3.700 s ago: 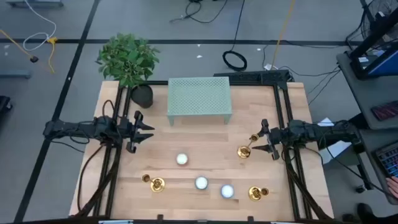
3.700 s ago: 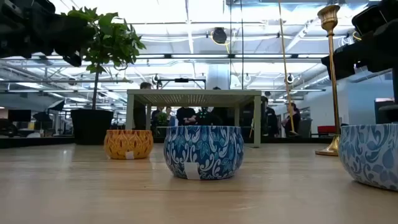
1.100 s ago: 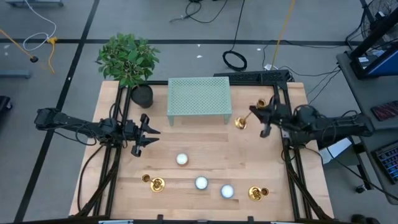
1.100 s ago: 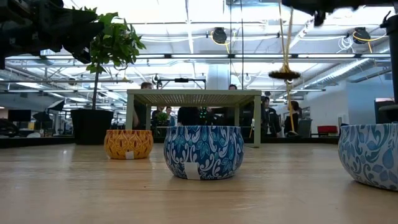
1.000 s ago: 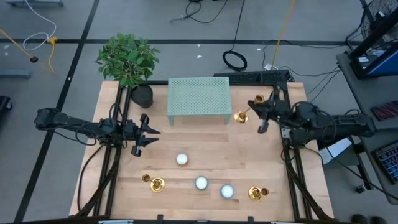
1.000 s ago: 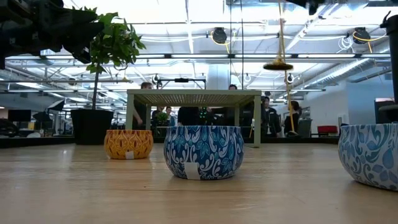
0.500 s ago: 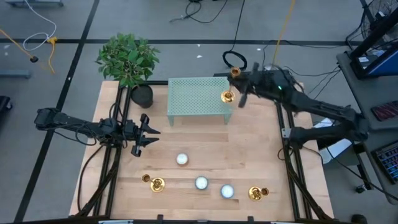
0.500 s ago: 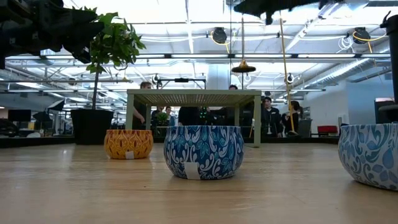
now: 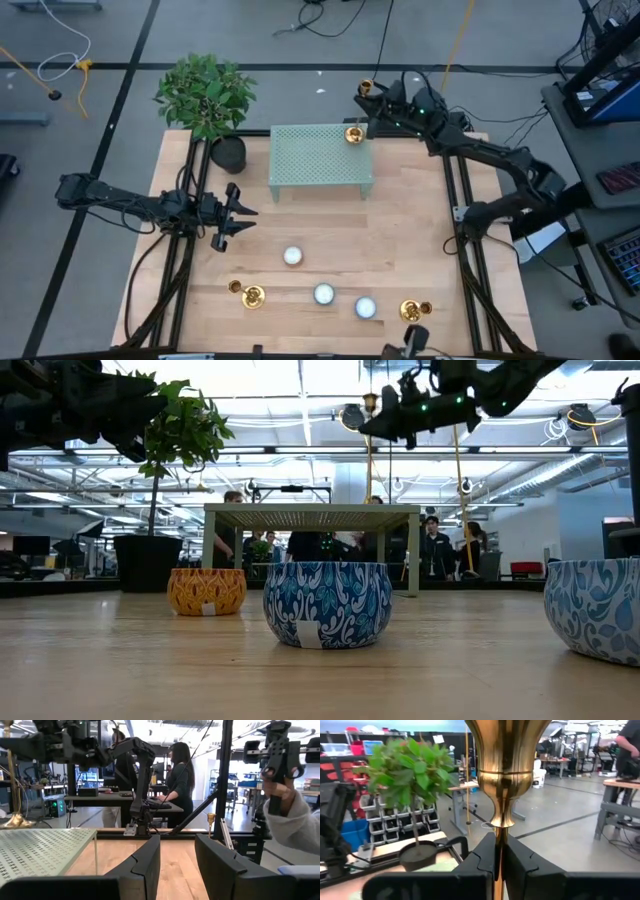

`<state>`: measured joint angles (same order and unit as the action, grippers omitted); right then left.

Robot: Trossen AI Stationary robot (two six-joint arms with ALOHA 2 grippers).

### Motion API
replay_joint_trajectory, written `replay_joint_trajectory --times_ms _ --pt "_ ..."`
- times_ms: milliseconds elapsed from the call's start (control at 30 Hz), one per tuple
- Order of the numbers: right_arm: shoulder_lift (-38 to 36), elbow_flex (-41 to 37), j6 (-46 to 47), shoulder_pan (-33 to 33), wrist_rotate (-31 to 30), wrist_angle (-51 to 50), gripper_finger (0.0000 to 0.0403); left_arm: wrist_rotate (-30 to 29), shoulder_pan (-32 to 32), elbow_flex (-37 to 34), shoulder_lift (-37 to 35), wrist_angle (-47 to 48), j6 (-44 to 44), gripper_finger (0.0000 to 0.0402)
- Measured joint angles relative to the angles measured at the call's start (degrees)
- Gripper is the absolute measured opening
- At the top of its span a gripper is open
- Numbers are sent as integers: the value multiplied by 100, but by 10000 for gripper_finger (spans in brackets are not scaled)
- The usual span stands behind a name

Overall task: Pick & Place candle stick holders
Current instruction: Put the top gold candle holder on the shelf

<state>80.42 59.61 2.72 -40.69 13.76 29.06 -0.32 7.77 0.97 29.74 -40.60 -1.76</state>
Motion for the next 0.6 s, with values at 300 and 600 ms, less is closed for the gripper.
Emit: replay_joint_trajectory --times_ms 300,600 --pt "365 2 -16 -102 0 264 9 0 0 0 0 7 0 129" --pt "435 11 -182 -100 -3 306 20 26 -2 0 0 11 0 129"
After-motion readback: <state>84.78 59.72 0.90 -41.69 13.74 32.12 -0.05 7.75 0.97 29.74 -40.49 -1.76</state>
